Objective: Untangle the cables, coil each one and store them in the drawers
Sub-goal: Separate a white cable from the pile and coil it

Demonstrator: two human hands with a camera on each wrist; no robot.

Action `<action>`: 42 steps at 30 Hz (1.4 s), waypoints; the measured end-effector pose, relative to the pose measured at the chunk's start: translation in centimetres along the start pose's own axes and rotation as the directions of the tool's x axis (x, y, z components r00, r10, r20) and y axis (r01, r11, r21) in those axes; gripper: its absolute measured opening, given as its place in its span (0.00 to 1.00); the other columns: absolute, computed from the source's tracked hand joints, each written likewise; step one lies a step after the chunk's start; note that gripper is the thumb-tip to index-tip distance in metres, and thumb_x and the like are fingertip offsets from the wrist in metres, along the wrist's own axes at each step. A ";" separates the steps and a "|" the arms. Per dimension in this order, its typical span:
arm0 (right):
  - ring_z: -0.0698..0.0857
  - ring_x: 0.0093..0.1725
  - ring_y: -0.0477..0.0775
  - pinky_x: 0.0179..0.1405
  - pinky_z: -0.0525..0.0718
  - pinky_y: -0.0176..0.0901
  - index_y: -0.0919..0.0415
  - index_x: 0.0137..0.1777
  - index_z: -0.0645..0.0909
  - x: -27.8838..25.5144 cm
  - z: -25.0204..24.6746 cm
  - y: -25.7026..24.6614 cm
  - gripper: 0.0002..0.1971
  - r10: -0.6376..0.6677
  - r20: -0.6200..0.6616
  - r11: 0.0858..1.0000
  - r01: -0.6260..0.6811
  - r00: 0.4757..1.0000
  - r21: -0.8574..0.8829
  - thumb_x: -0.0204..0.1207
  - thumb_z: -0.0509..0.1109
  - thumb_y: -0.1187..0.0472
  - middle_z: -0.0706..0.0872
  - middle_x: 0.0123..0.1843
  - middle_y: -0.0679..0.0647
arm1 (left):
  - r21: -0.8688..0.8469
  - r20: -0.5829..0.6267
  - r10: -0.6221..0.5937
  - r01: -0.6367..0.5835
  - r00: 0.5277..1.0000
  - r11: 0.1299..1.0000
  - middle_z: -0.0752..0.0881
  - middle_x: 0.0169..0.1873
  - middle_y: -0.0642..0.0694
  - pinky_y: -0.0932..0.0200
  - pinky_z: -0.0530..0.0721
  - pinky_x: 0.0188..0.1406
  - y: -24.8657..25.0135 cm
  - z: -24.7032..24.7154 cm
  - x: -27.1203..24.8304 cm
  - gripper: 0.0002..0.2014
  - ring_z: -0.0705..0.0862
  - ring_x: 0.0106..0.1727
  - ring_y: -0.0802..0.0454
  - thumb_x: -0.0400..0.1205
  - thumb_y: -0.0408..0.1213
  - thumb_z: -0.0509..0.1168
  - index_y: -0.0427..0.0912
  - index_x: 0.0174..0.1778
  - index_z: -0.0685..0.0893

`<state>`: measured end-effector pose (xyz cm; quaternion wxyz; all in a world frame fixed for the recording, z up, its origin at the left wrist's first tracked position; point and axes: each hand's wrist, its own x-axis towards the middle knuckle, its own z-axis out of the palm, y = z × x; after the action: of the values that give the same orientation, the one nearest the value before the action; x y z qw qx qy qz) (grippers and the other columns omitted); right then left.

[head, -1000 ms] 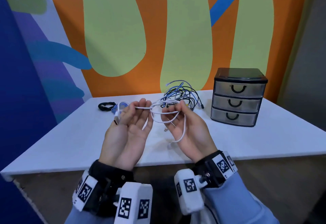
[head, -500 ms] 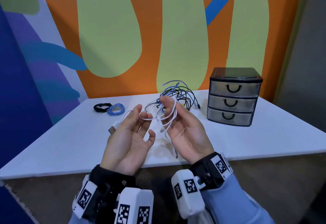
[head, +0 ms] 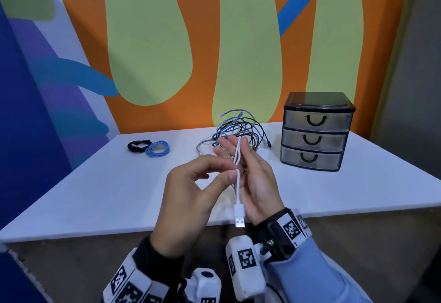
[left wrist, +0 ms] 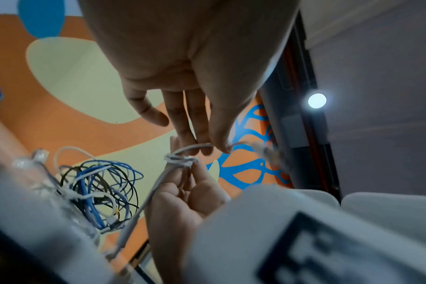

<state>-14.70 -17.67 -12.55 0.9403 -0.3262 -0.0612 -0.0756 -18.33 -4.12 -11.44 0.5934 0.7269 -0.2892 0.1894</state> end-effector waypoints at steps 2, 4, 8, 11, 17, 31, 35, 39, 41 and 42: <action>0.92 0.65 0.61 0.66 0.90 0.51 0.70 0.70 0.83 -0.1 0.1 -0.1 0.21 0.041 0.026 0.999 -0.042 0.999 0.025 0.87 0.68 0.53 0.92 0.66 0.63 | 0.151 -0.021 0.047 -0.044 0.999 0.988 0.89 0.54 0.56 0.55 0.85 0.58 -0.3 -0.1 0.3 0.09 0.88 0.62 0.52 0.78 0.34 0.82 0.56 0.45 0.96; 0.90 0.68 0.60 0.69 0.87 0.51 0.68 0.69 0.85 0.0 0.0 -0.2 0.20 0.071 0.060 0.997 -0.071 0.996 -0.003 0.85 0.70 0.53 0.91 0.67 0.62 | 0.255 -0.035 0.084 -0.073 0.996 0.964 0.85 0.57 0.57 0.62 0.83 0.57 -0.7 -0.4 0.8 0.10 0.86 0.64 0.54 0.75 0.36 0.84 0.59 0.44 0.96; 0.87 0.72 0.58 0.69 0.86 0.47 0.67 0.69 0.85 0.0 -0.4 0.0 0.23 0.072 0.121 0.991 -0.057 0.990 -0.123 0.81 0.71 0.52 0.90 0.70 0.61 | 0.433 -0.018 0.131 -0.110 0.991 0.894 0.87 0.52 0.60 0.53 0.84 0.52 -1.3 0.3 1.7 0.09 0.87 0.55 0.56 0.75 0.36 0.83 0.57 0.40 0.94; 0.84 0.76 0.67 0.80 0.79 0.55 0.73 0.73 0.82 -0.2 -0.6 0.2 0.24 0.077 0.184 0.991 -0.055 0.980 -0.123 0.85 0.70 0.55 0.86 0.73 0.69 | 0.436 -0.150 0.129 -0.051 0.980 0.898 0.88 0.46 0.63 0.48 0.86 0.45 -1.0 1.0 1.9 0.14 0.88 0.45 0.60 0.78 0.34 0.78 0.55 0.47 0.80; 0.87 0.70 0.62 0.67 0.87 0.47 0.84 0.72 0.76 -0.5 -0.2 0.6 0.21 0.057 0.265 0.998 -0.050 0.962 -0.031 0.89 0.63 0.64 0.85 0.73 0.71 | 0.655 -0.122 0.139 -0.025 0.983 0.755 0.89 0.45 0.62 0.44 0.84 0.43 -0.4 0.4 2.7 0.15 0.88 0.44 0.51 0.78 0.38 0.71 0.55 0.57 0.75; 0.90 0.58 0.60 0.67 0.86 0.55 0.68 0.59 0.81 -0.1 -0.4 0.5 0.10 0.081 0.308 0.994 -0.100 0.948 0.048 0.88 0.64 0.61 0.90 0.60 0.64 | -0.446 0.197 -0.430 0.471 0.881 0.761 0.93 0.63 0.39 0.60 0.77 0.45 0.0 -3.5 3.6 0.19 0.85 0.52 0.50 0.82 0.30 0.73 0.36 0.71 0.86; 0.90 0.67 0.66 0.73 0.85 0.57 0.63 0.51 0.81 0.0 -0.3 0.2 0.12 0.078 0.265 0.988 -0.111 0.961 0.111 0.92 0.59 0.59 0.87 0.70 0.72 | -0.635 0.109 -0.445 0.407 0.889 0.657 0.93 0.55 0.42 0.64 0.88 0.49 -0.9 -3.0 2.6 0.18 0.86 0.48 0.55 0.83 0.29 0.68 0.36 0.70 0.89; 0.93 0.61 0.64 0.65 0.87 0.52 0.62 0.56 0.78 0.3 -0.5 0.1 0.10 0.085 0.215 0.996 -0.088 0.973 0.006 0.94 0.57 0.59 0.89 0.65 0.73 | -0.560 -0.020 -0.373 0.299 0.928 0.773 0.95 0.53 0.43 0.63 0.90 0.51 -0.9 -2.4 2.2 0.16 0.91 0.48 0.56 0.80 0.29 0.72 0.35 0.63 0.91; 0.94 0.49 0.57 0.55 0.89 0.49 0.66 0.60 0.80 0.4 -0.5 0.6 0.12 0.069 0.189 0.992 -0.047 0.980 -0.115 0.93 0.58 0.60 0.93 0.56 0.67 | -0.317 -0.080 -0.238 0.201 0.968 0.927 0.96 0.48 0.45 0.62 0.88 0.46 -0.4 -2.4 2.1 0.08 0.91 0.45 0.55 0.82 0.28 0.74 0.37 0.56 0.93; 0.92 0.44 0.54 0.51 0.88 0.47 0.68 0.61 0.83 0.5 -0.4 0.9 0.13 0.058 0.194 0.981 -0.020 0.979 -0.193 0.93 0.59 0.61 0.92 0.52 0.64 | -0.187 -0.076 -0.153 0.136 0.985 0.973 0.96 0.43 0.46 0.63 0.86 0.43 -0.1 -2.3 2.2 0.05 0.90 0.41 0.56 0.82 0.27 0.75 0.38 0.52 0.93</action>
<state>-14.05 -17.32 -13.35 0.8953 -0.4216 -0.1407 -0.0297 -16.43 -2.27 -9.67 0.6816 0.6799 -0.2244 0.1513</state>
